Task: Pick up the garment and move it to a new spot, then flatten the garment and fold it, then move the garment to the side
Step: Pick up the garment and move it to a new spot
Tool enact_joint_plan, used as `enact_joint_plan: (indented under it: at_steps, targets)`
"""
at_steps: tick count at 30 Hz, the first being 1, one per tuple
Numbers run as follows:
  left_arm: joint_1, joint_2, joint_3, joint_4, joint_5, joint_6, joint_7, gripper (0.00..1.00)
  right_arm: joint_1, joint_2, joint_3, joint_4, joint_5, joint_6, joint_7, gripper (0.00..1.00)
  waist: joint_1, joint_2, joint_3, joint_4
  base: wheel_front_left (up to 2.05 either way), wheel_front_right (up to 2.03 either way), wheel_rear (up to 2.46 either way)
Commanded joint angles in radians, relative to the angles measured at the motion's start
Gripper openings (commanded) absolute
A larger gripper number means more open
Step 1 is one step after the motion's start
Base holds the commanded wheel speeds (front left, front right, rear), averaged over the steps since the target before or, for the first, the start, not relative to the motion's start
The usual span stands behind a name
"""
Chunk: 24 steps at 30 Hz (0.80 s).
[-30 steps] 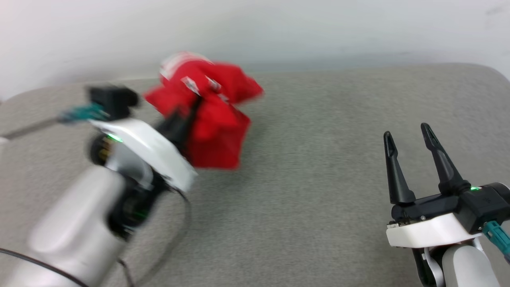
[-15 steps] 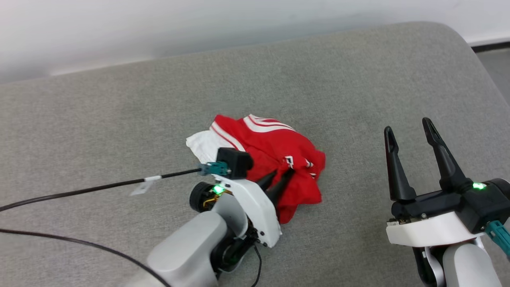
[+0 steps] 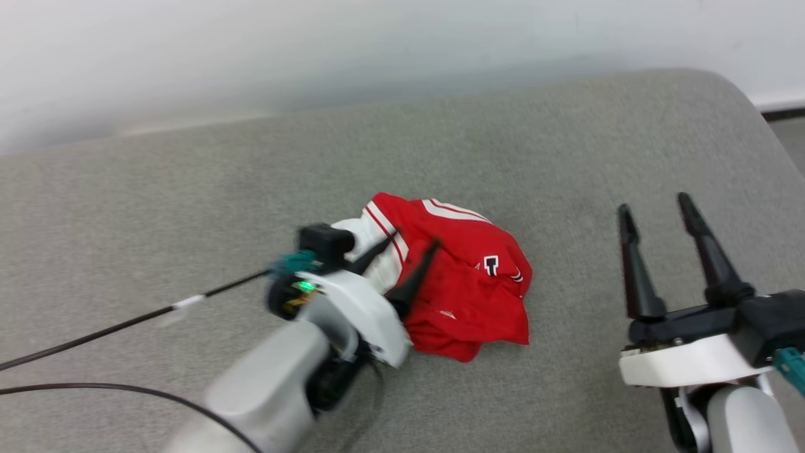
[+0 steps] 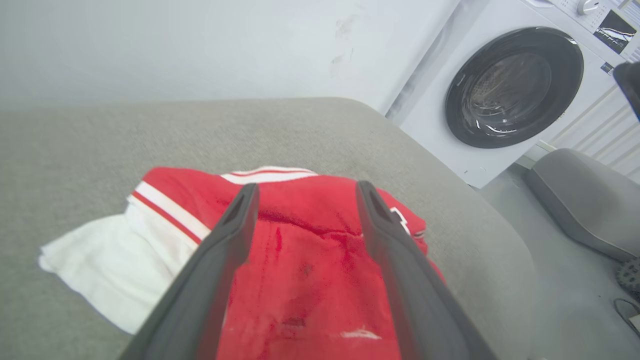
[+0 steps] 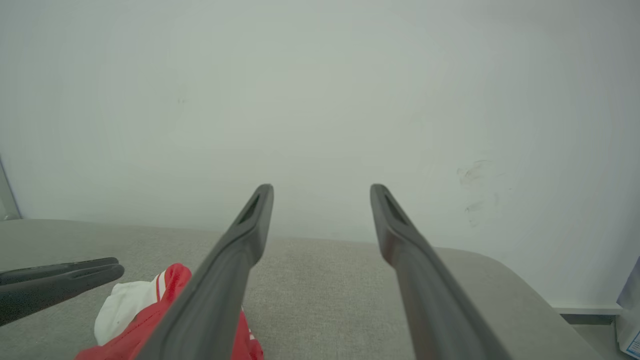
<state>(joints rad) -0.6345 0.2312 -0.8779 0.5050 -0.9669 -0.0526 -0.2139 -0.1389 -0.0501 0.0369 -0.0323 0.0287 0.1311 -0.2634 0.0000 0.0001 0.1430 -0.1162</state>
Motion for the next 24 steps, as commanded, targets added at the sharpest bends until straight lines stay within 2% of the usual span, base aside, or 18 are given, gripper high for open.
enact_joint_plan:
  at_steps: [1,4,8,13,16,18,24]
  targets:
    - [0.007,0.029,0.017,-0.010,0.016,0.013,-0.015,1.00,0.008,0.000,-0.015,-0.001,0.007,-0.001,-0.002,1.00,0.0000,-0.0001,-0.031,0.026,0.00,0.00,0.00]
    - [0.007,0.096,0.049,-0.055,0.066,0.048,-0.038,1.00,0.017,0.000,-0.041,0.002,0.003,-0.001,-0.002,1.00,0.0000,-0.0001,-0.057,0.046,0.00,0.00,0.00]
    - [0.053,0.194,0.096,-0.137,0.189,0.108,-0.051,1.00,0.029,0.000,-0.050,0.006,0.008,-0.001,-0.002,1.00,0.0000,-0.0001,-0.084,0.069,0.00,0.00,0.00]
    - [0.190,0.264,0.234,-0.282,0.294,0.184,-0.052,1.00,0.051,0.000,-0.047,0.013,0.026,-0.001,-0.002,1.00,0.0000,-0.0001,-0.108,0.082,0.00,0.00,0.00]
    - [0.310,0.276,0.318,-0.377,0.342,0.230,-0.051,1.00,0.071,0.000,-0.046,0.018,0.046,-0.001,-0.002,1.00,0.0000,-0.0001,-0.116,0.084,0.00,0.00,0.00]
    - [0.388,0.278,0.364,-0.425,0.383,0.243,-0.051,1.00,0.079,0.000,-0.053,0.020,0.062,-0.001,-0.002,1.00,0.0000,-0.0001,-0.120,0.085,0.00,0.00,0.00]
    - [0.587,0.207,0.505,-0.520,0.479,0.251,-0.052,1.00,0.105,0.000,-0.061,0.036,0.071,-0.001,-0.002,1.00,0.0000,-0.0001,-0.123,0.085,0.00,0.00,0.00]
